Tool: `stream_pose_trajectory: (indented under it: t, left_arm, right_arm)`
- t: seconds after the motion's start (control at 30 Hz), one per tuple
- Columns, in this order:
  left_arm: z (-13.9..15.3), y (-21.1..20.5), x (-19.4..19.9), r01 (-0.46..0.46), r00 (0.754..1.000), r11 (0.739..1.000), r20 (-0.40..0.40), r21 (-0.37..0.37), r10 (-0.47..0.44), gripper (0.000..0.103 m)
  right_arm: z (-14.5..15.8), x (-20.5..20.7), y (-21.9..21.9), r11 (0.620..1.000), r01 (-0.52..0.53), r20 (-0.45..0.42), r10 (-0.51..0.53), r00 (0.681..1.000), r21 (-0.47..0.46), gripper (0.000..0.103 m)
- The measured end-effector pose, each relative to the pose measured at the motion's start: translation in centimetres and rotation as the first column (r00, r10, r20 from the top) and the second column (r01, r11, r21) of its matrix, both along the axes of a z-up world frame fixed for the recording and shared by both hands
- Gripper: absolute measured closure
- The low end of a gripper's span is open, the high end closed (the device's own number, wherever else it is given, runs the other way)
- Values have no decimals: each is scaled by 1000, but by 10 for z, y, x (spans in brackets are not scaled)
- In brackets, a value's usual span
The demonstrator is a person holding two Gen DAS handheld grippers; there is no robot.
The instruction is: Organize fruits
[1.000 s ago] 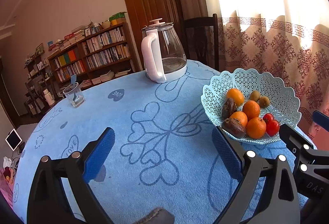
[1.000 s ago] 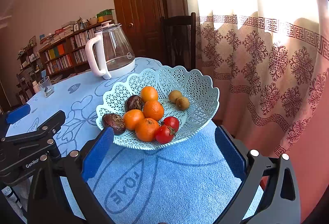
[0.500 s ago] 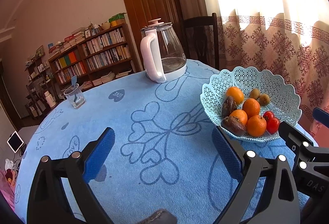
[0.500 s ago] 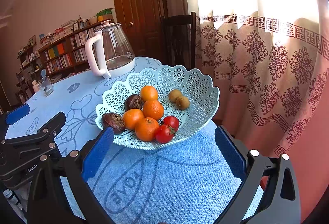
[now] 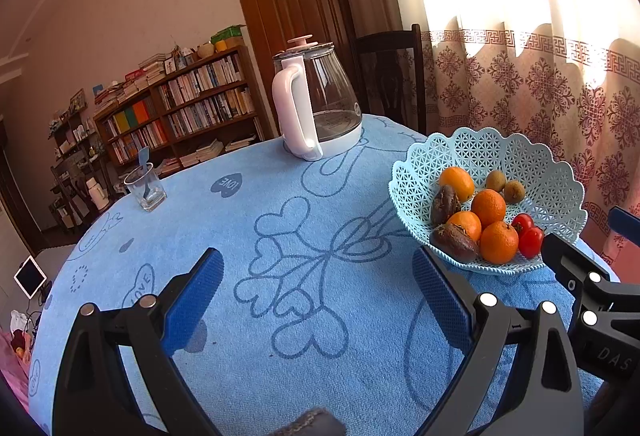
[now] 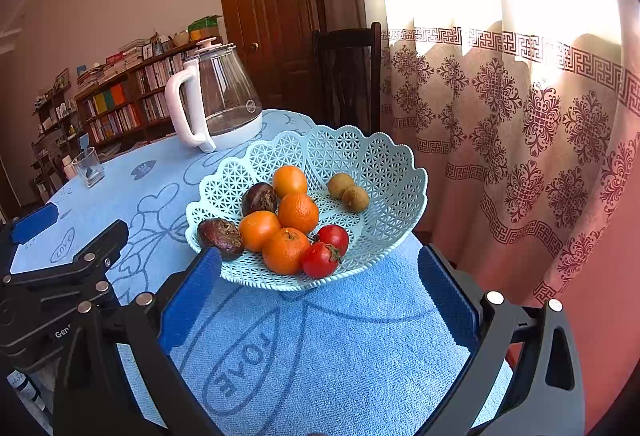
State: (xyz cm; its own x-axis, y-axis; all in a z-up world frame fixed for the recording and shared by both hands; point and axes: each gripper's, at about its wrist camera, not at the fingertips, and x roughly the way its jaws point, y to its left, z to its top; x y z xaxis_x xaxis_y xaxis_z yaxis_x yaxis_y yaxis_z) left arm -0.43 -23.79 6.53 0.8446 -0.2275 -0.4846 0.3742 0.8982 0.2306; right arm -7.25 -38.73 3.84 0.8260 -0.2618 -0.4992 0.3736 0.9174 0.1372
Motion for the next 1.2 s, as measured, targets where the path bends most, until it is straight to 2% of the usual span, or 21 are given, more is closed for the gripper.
stream_pose_trajectory:
  t: [1.2]
  left_arm:
    - [-8,0,-2,12,1000,1000,-6,14,-12,9]
  right_arm:
    - [-8,0,-1,1000,3,-14,-3,1000,4,3]
